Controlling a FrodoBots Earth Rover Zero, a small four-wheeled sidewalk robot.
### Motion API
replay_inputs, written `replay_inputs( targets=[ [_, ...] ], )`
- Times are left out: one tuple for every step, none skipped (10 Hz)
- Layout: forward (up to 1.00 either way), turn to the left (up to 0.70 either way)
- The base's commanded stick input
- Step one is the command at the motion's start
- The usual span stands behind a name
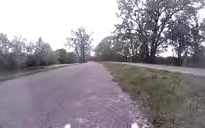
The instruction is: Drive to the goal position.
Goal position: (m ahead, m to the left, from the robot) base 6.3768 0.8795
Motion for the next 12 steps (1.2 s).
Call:
replay_inputs(
  targets=[
    [1.00, 0.00],
    [1.00, 0.00],
    [1.00, 0.00],
    [1.00, 0.00],
    [1.00, 0.00],
    [1.00, 0.00],
    [1.00, 0.00],
    [1.00, 0.00],
    [1.00, 0.00],
    [1.00, 0.00],
    [1.00, 0.00],
    [1.00, 0.08]
  ],
)
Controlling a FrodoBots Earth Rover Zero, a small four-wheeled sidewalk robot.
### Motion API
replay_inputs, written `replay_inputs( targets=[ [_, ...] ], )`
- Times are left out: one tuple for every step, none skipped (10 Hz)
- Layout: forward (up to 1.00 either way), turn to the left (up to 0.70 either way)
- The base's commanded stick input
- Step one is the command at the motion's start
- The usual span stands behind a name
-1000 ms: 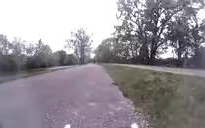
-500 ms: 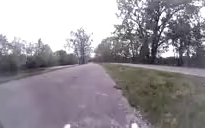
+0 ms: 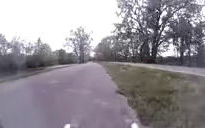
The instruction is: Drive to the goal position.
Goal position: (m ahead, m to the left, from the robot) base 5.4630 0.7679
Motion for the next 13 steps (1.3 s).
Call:
replay_inputs(
  targets=[
    [1.00, 0.24],
    [1.00, 0.38],
    [1.00, 0.10],
    [1.00, 0.00],
    [1.00, 0.00],
    [1.00, 0.05],
    [1.00, 0.10],
    [1.00, 0.24],
    [1.00, 0.40],
    [1.00, 0.40],
    [1.00, 0.40],
    [1.00, 0.40],
    [1.00, 0.08]
  ],
)
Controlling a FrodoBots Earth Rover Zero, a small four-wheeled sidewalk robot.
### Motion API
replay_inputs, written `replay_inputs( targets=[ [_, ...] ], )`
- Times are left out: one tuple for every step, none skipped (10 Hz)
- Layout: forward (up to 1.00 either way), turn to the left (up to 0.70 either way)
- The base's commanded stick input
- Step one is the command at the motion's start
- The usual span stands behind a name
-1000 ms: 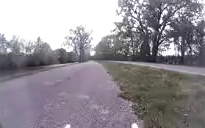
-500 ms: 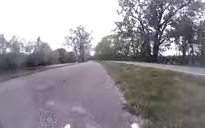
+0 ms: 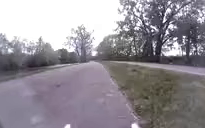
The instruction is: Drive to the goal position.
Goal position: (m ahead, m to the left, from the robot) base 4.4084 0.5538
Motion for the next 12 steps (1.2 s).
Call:
replay_inputs(
  targets=[
    [1.00, 0.00],
    [1.00, 0.00],
    [1.00, 0.00],
    [1.00, 0.00],
    [1.00, 0.00],
    [1.00, 0.00],
    [1.00, 0.00],
    [1.00, 0.00],
    [1.00, 0.00],
    [1.00, 0.00],
    [1.00, -0.13],
    [1.00, -0.32]
  ],
)
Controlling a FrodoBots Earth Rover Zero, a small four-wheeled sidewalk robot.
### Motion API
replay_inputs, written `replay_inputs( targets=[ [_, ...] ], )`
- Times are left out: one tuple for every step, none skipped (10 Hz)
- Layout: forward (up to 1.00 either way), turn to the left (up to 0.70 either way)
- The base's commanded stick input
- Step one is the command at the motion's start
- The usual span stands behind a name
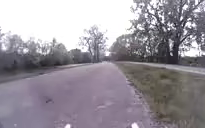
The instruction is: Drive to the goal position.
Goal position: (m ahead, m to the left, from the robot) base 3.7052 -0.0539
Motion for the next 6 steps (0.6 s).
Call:
replay_inputs(
  targets=[
    [1.00, -0.40],
    [1.00, -0.40],
    [1.00, -0.40],
    [1.00, -0.13],
    [1.00, 0.00],
    [1.00, 0.00]
  ],
)
